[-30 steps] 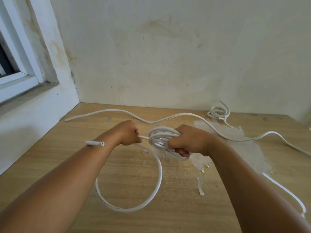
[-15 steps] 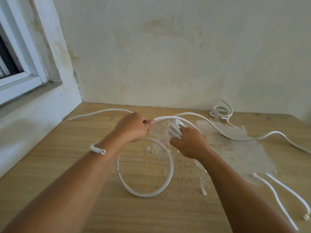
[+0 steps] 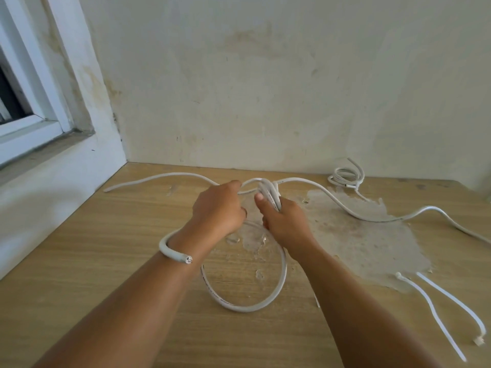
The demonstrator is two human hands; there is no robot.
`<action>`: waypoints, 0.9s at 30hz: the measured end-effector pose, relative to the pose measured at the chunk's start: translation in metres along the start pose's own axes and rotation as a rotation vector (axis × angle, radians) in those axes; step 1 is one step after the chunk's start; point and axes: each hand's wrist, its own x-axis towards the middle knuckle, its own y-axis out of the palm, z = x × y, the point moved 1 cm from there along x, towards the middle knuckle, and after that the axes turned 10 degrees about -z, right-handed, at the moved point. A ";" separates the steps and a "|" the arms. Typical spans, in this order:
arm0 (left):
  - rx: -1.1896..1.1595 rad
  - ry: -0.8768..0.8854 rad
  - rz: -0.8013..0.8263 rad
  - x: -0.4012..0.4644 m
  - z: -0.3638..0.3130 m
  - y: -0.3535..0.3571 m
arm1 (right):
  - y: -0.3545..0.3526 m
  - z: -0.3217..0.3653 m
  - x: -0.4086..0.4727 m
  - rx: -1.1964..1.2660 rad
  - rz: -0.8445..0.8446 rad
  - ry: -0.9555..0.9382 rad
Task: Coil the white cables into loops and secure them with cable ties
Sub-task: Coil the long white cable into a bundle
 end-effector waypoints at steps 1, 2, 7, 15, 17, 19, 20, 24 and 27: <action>0.023 -0.003 0.028 -0.001 -0.003 -0.001 | 0.002 0.002 0.002 0.025 -0.023 0.021; 0.031 -0.011 0.042 -0.004 -0.006 -0.001 | 0.003 0.003 0.003 0.048 -0.042 0.038; -0.073 -0.033 -0.037 -0.013 -0.016 0.001 | 0.006 0.004 0.007 0.098 -0.047 0.119; -0.094 0.167 -0.064 -0.027 -0.033 0.005 | 0.005 0.016 0.018 0.377 0.005 0.342; -0.106 0.216 -0.079 -0.028 -0.036 0.004 | 0.003 0.019 0.022 0.493 0.034 0.411; -0.120 0.248 -0.079 -0.030 -0.037 0.004 | 0.004 0.021 0.024 0.570 0.011 0.441; -0.122 0.258 -0.090 -0.033 -0.038 0.004 | 0.004 0.022 0.025 0.595 -0.025 0.455; -0.060 0.246 -0.208 -0.046 -0.039 0.004 | 0.002 0.022 0.037 0.861 -0.178 0.531; -0.049 0.274 -0.296 -0.057 -0.030 0.005 | -0.008 0.022 0.047 1.082 -0.271 0.557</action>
